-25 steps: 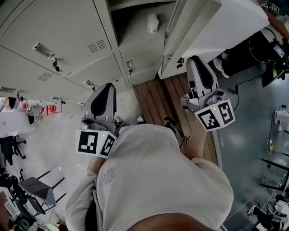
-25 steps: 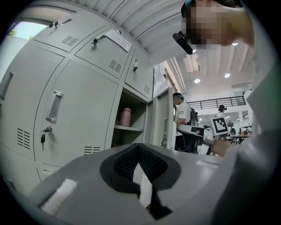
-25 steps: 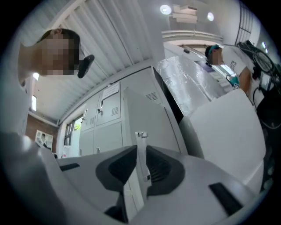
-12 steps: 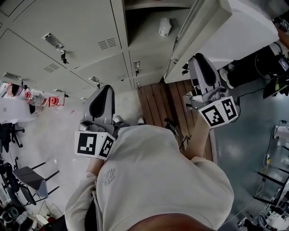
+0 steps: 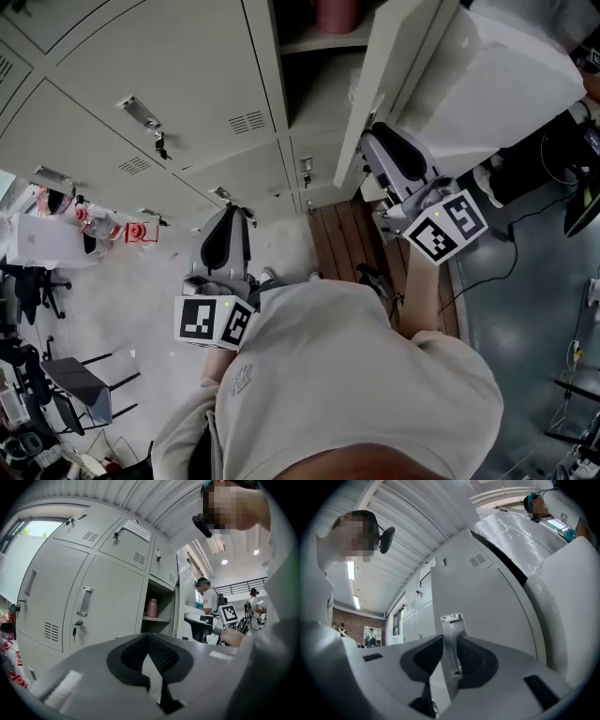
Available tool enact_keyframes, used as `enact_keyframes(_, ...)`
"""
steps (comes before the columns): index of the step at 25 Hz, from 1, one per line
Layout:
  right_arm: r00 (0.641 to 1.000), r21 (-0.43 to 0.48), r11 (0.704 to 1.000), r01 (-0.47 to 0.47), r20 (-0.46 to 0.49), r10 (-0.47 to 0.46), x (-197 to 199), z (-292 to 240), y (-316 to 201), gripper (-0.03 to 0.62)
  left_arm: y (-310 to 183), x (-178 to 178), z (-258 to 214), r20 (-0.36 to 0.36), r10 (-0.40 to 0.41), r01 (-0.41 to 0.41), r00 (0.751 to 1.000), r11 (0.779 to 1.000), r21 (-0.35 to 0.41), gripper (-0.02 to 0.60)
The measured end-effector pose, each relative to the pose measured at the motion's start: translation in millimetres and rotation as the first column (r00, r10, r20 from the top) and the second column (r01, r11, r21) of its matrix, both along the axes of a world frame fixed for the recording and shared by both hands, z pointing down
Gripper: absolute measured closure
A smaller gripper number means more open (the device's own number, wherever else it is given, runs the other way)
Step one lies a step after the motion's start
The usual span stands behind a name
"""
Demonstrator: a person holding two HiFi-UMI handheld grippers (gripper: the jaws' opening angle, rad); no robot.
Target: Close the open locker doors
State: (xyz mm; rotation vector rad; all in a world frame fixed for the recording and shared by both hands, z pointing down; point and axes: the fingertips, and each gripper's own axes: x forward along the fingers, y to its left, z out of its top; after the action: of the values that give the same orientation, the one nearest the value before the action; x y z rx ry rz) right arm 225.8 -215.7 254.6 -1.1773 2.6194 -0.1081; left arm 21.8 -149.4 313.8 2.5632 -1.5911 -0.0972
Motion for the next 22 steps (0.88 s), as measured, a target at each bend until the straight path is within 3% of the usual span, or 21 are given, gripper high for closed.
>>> enact_keyframes(8, 0.998, -0.003, 0.999, 0.047, -0.039, -0.047, -35.2, -0.7, -28.3, 0.519, -7.4, -24.6, -7.7, -0.008, -0.067, 0.067, 0.998, 0.998, 0.015, 0.583)
enact_keyframes(22, 0.993, 0.022, 1.000, 0.013, -0.120, -0.011, -70.3, 0.9, -79.6, 0.520, -30.9, -44.6, -8.6, -0.011, -0.073, 0.073, 0.997, 0.997, 0.024, 0.583)
